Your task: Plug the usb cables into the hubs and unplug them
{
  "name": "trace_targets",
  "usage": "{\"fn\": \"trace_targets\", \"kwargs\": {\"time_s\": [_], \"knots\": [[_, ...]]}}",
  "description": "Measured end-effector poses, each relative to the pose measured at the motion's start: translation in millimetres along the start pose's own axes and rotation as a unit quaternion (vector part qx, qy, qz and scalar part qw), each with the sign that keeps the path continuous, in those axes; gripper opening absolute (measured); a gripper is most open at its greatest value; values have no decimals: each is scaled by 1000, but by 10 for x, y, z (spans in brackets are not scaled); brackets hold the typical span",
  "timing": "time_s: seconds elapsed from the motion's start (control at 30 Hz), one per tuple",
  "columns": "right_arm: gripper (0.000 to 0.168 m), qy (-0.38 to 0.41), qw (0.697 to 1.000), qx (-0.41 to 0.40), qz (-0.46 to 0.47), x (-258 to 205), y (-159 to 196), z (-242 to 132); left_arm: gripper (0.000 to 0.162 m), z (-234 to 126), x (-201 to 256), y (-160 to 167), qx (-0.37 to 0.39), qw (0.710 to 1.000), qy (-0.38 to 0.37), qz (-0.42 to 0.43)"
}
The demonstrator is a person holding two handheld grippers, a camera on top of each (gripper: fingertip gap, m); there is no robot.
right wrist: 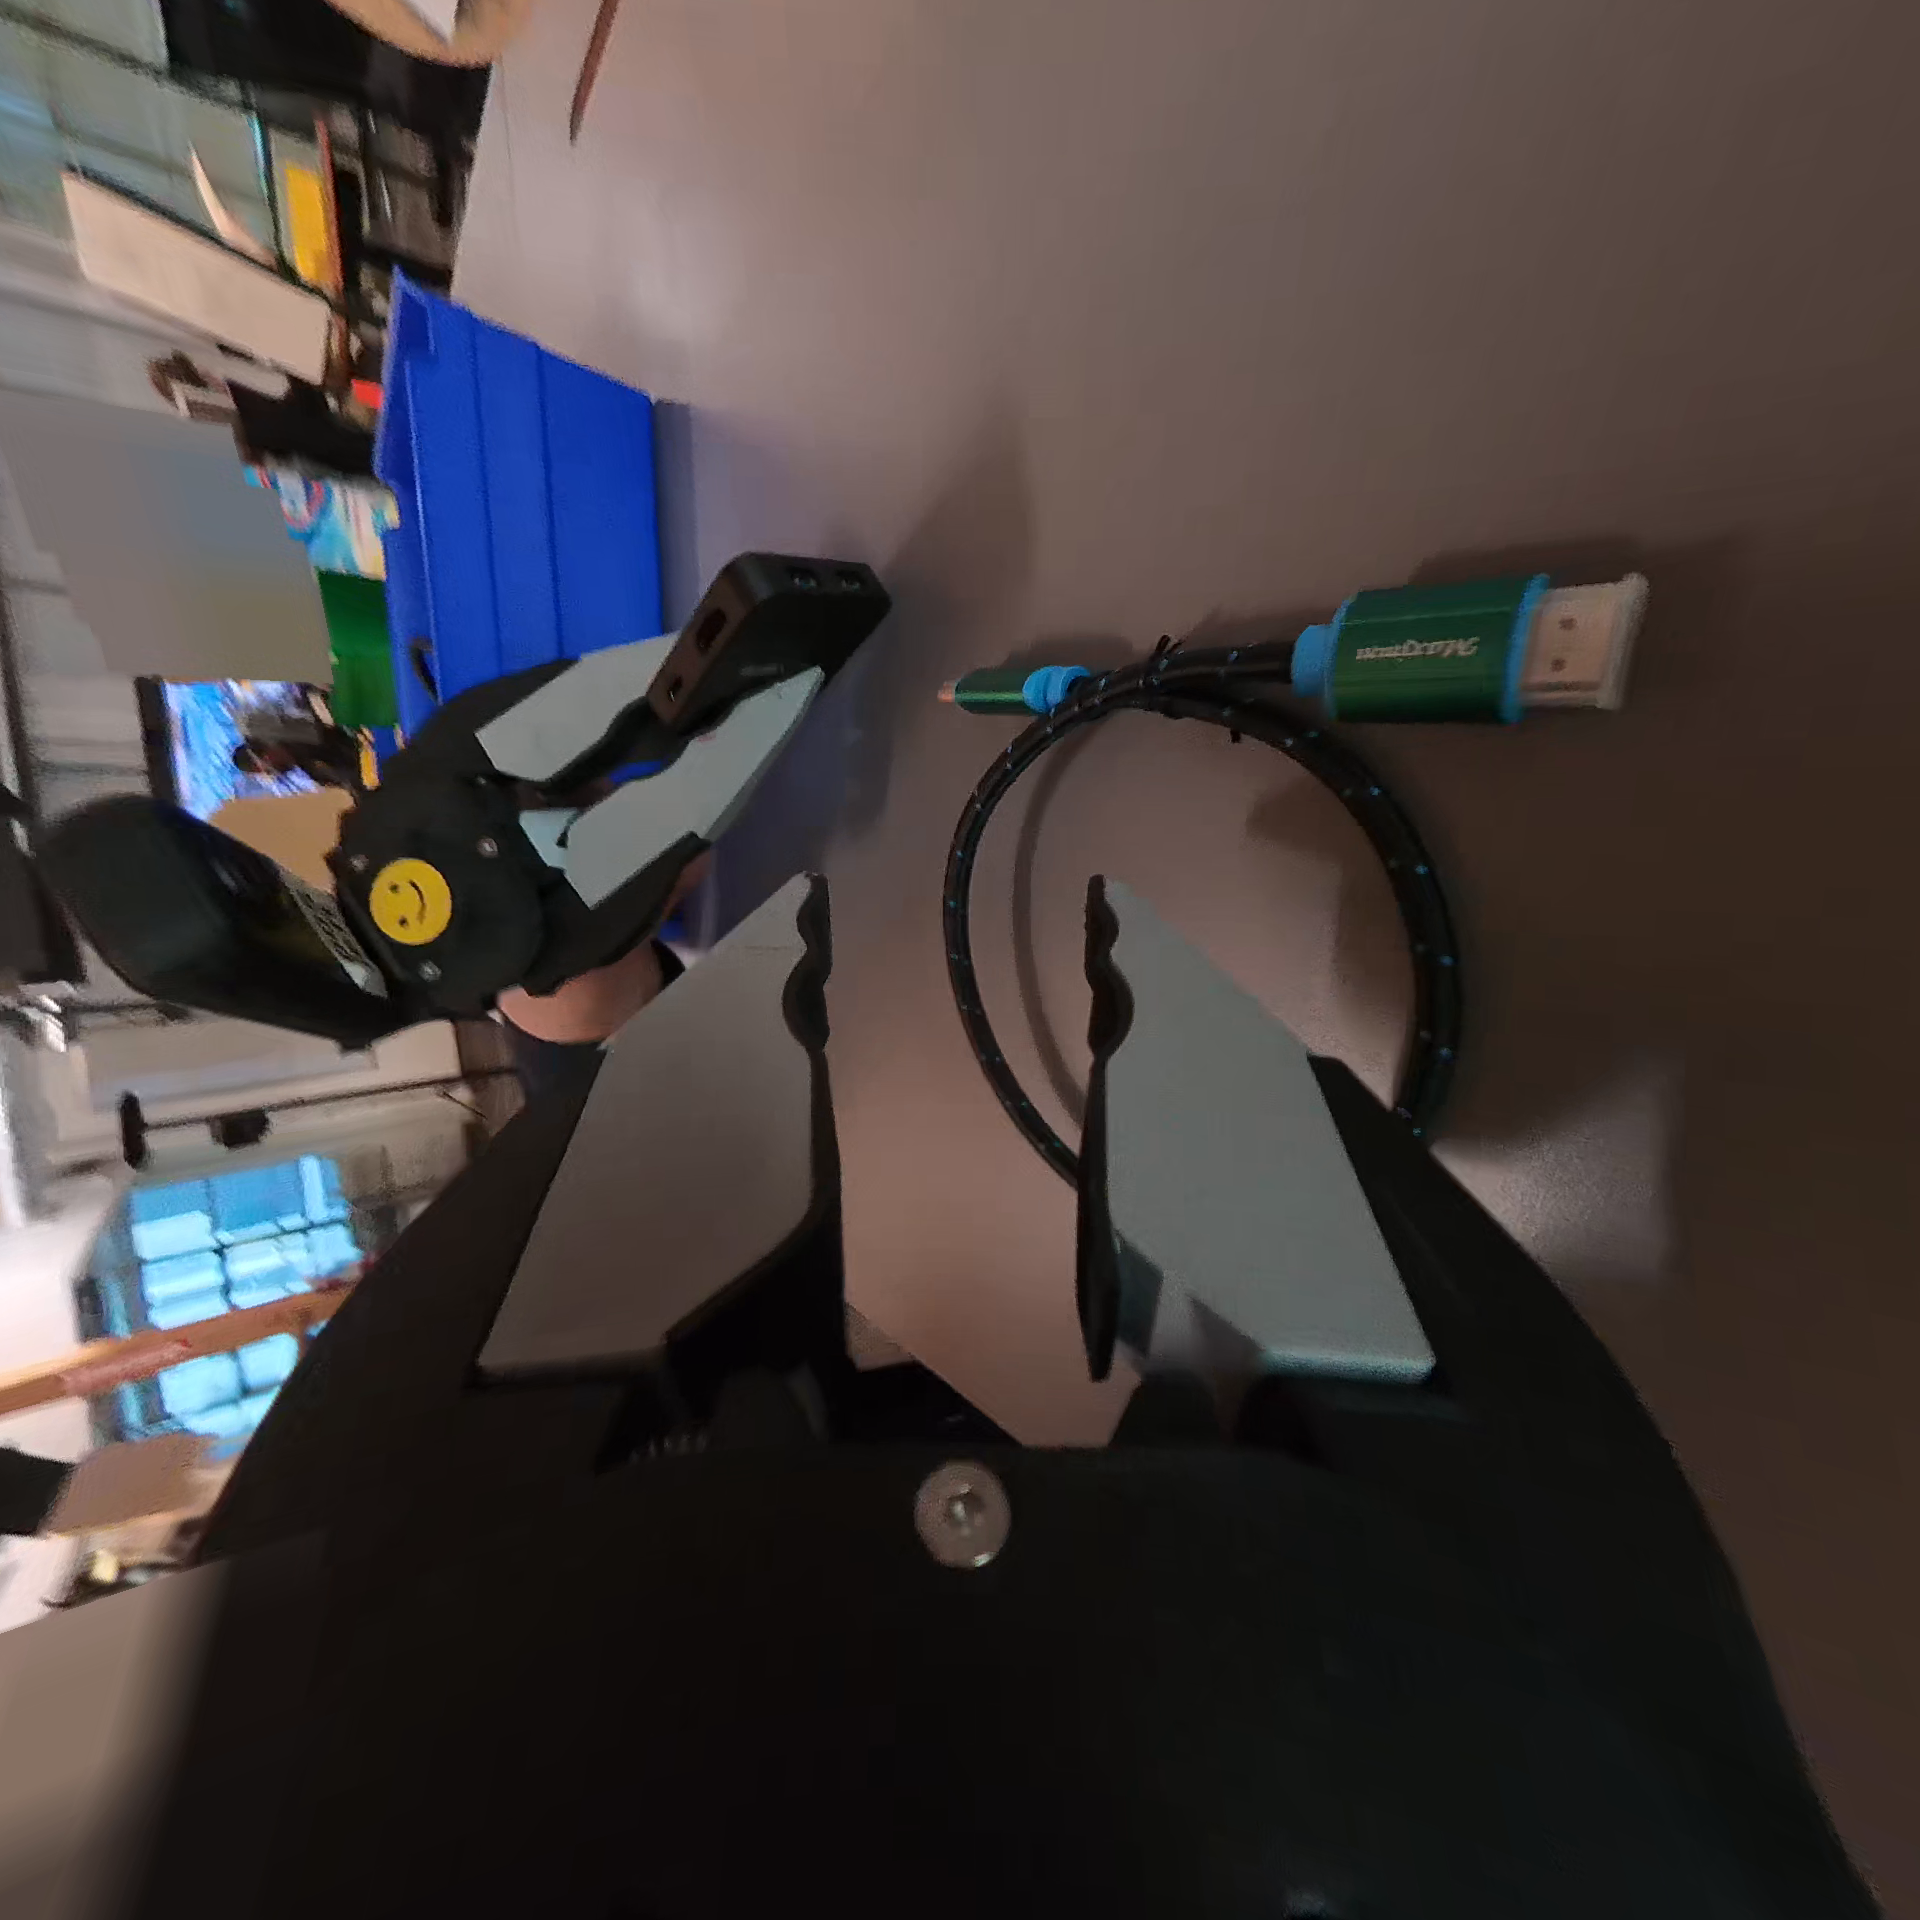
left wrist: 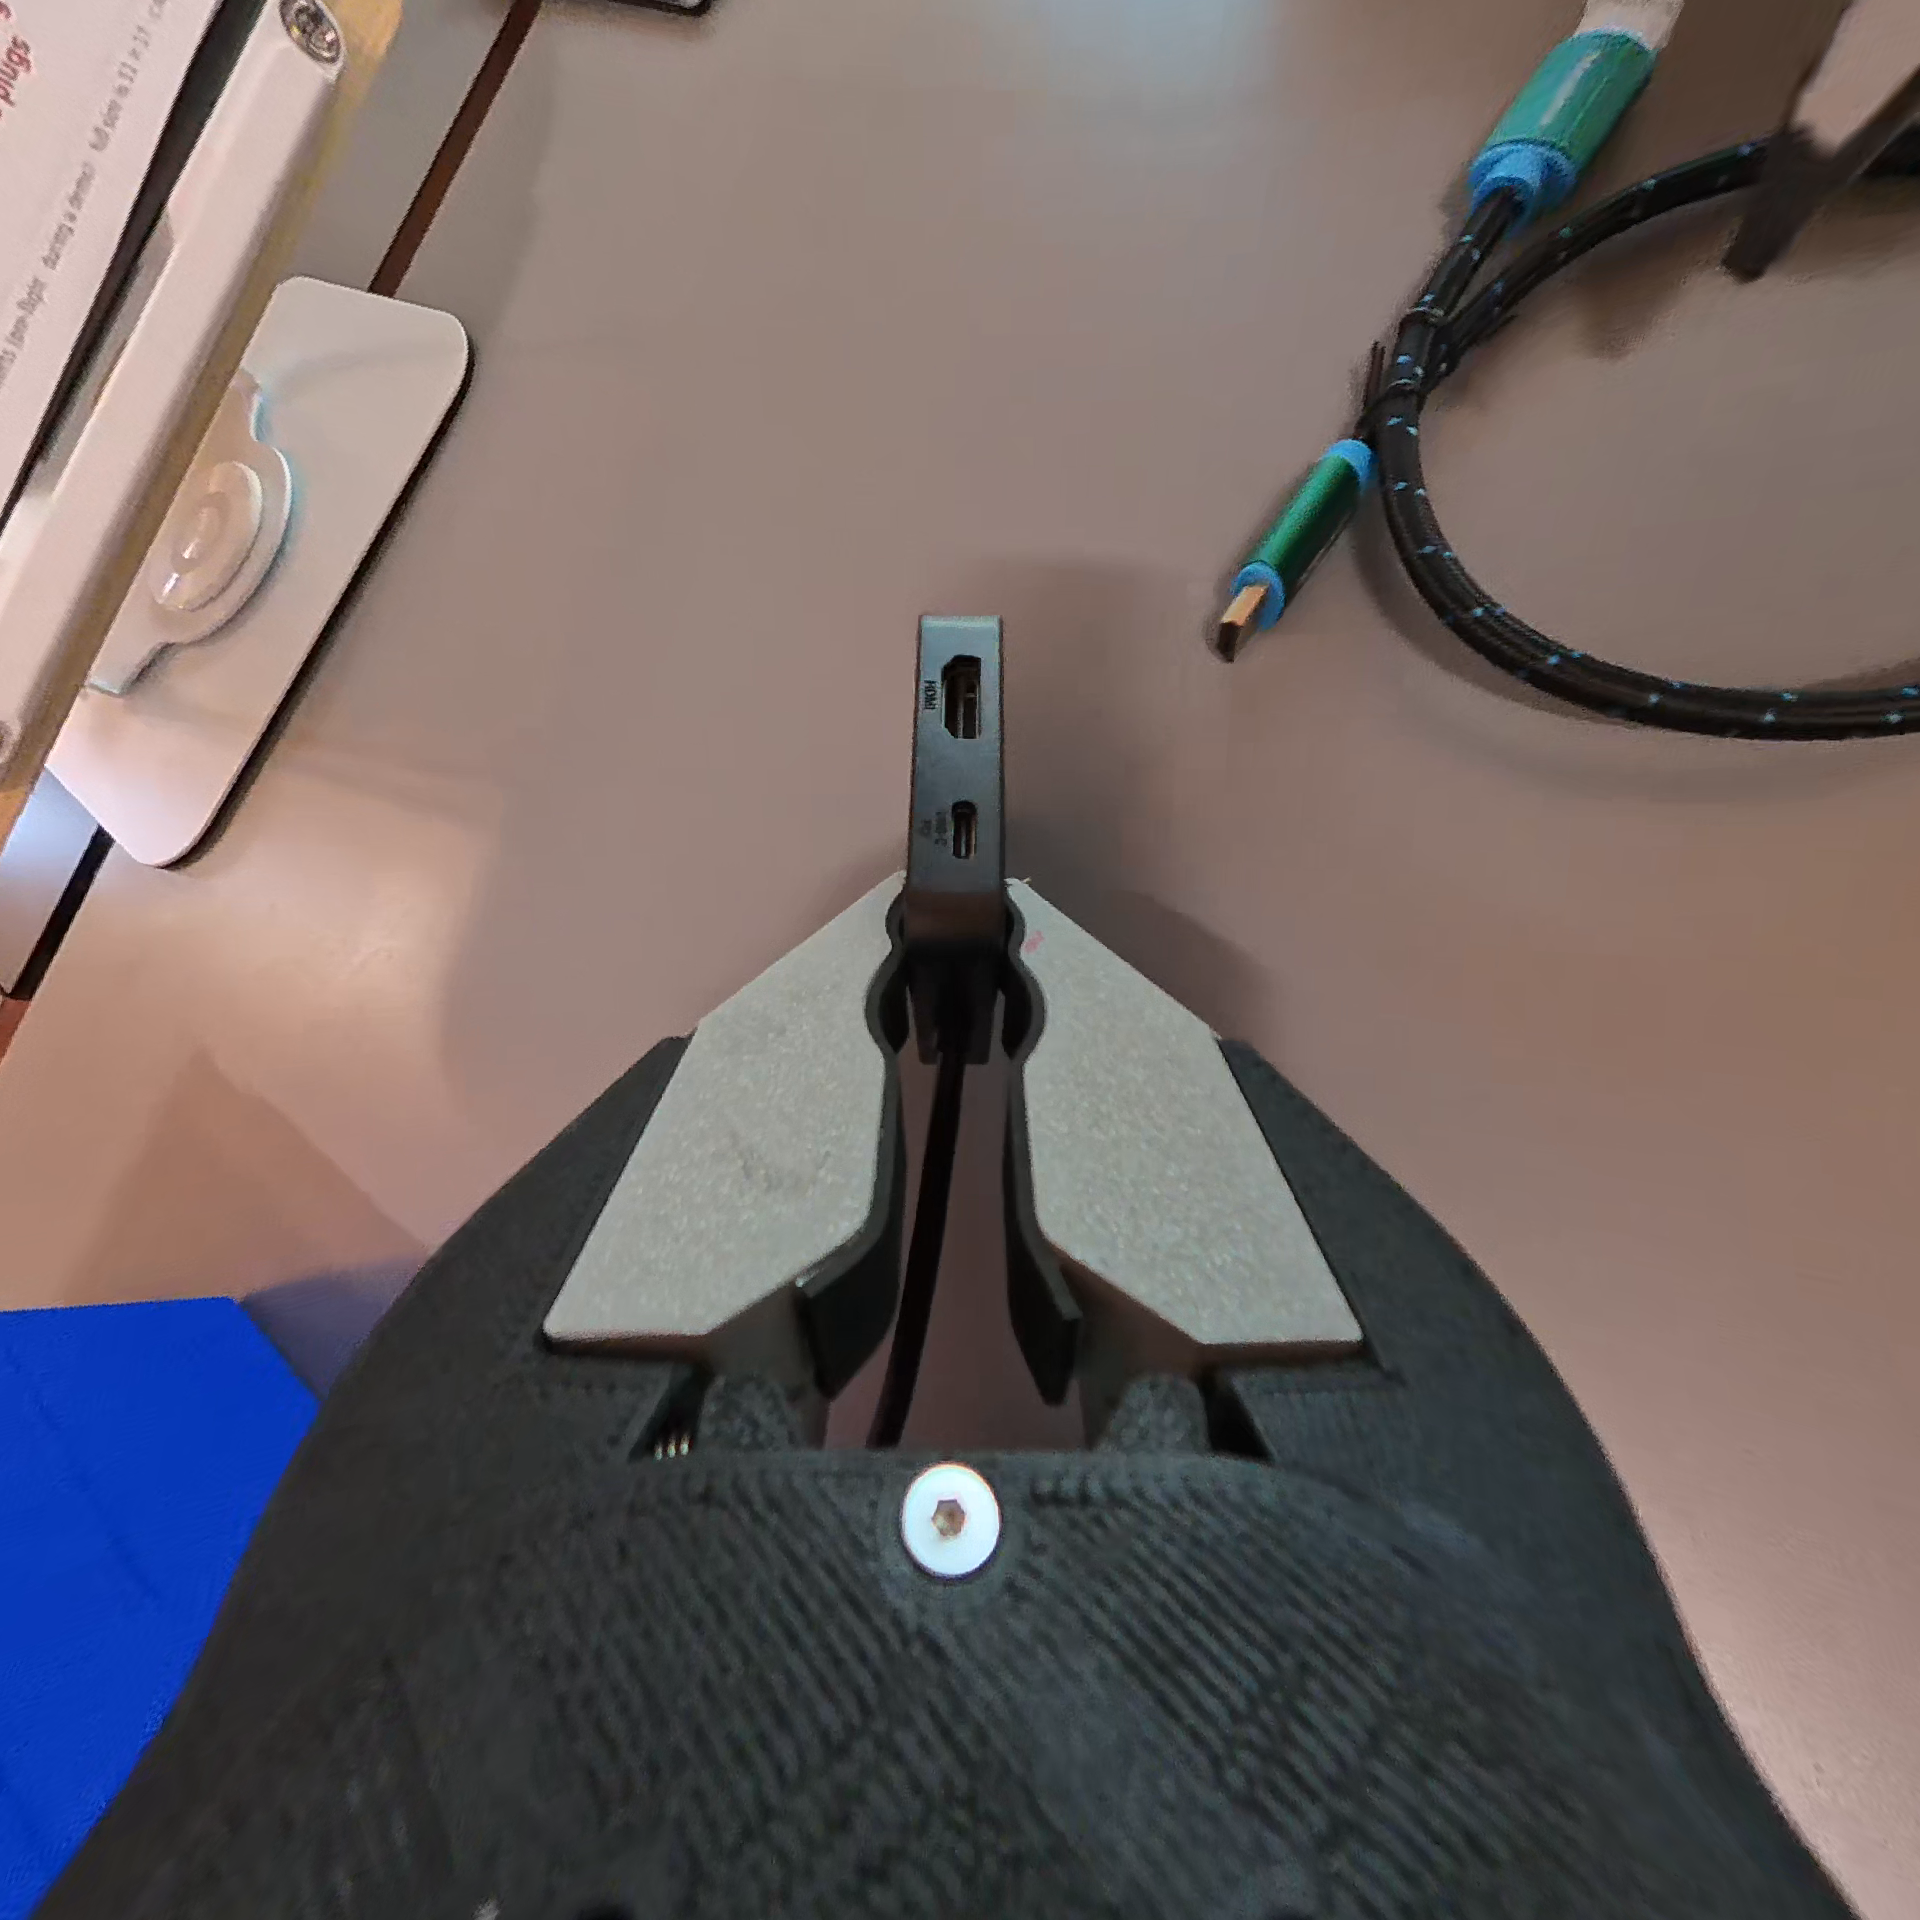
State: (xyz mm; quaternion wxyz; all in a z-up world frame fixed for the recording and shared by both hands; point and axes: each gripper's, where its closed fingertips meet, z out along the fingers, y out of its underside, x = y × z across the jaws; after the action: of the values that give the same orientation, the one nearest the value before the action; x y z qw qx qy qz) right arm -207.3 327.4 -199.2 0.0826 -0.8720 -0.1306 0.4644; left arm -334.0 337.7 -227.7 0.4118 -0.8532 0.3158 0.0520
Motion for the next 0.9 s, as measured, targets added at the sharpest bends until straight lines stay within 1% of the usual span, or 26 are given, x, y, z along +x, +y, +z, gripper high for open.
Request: {"fn": "trace_targets", "kwargs": {"time_s": [0.07,0.13,0.23,0.3,0.37,0.4,0.43,0.5,0.57,0.6,0.73,0.83,0.87,0.9], "knots": [[37,8,999,11,39,1,-72,-26,11,12,3,-5,3,1000,7,-10],[28,50,998,18,39,36,-168,-31,11,11,18,-16,-1,1000,8,-7],[32,142,989,-20,18,139,-193,53,11,-32,51,-70,2,1000,-3,20],[45,188,980,-63,-2,177,-137,121,11,-62,59,-88,5,1000,-7,30],[36,234,968,-84,-23,238,-134,120,11,-81,59,-98,9,1000,-5,27],[29,233,968,-88,-32,209,-145,127,11,-88,60,-103,11,1000,-2,22],[39,226,969,-94,-39,172,-155,135,11,-94,63,-107,12,1000,1,18],[33,229,966,-99,-68,166,-221,135,11,-101,73,-124,15,1000,4,14],[51,260,956,-97,-100,255,-299,118,11,-93,97,-129,14,1000,7,15],[56,263,954,-99,-110,272,-304,128,11,-84,108,-121,12,1000,8,18],[52,277,941,-136,-142,331,-143,140,11,-41,118,-61,-6,1000,10,23],[54,246,953,-147,-100,338,-22,176,11,-17,121,-33,-11,1000,15,14],[56,249,952,-150,-94,388,-21,167,11,-16,110,-27,-12,1000,14,10],[46,257,950,-150,-95,444,-48,152,11,-18,96,-19,-13,1000,13,6]]}}
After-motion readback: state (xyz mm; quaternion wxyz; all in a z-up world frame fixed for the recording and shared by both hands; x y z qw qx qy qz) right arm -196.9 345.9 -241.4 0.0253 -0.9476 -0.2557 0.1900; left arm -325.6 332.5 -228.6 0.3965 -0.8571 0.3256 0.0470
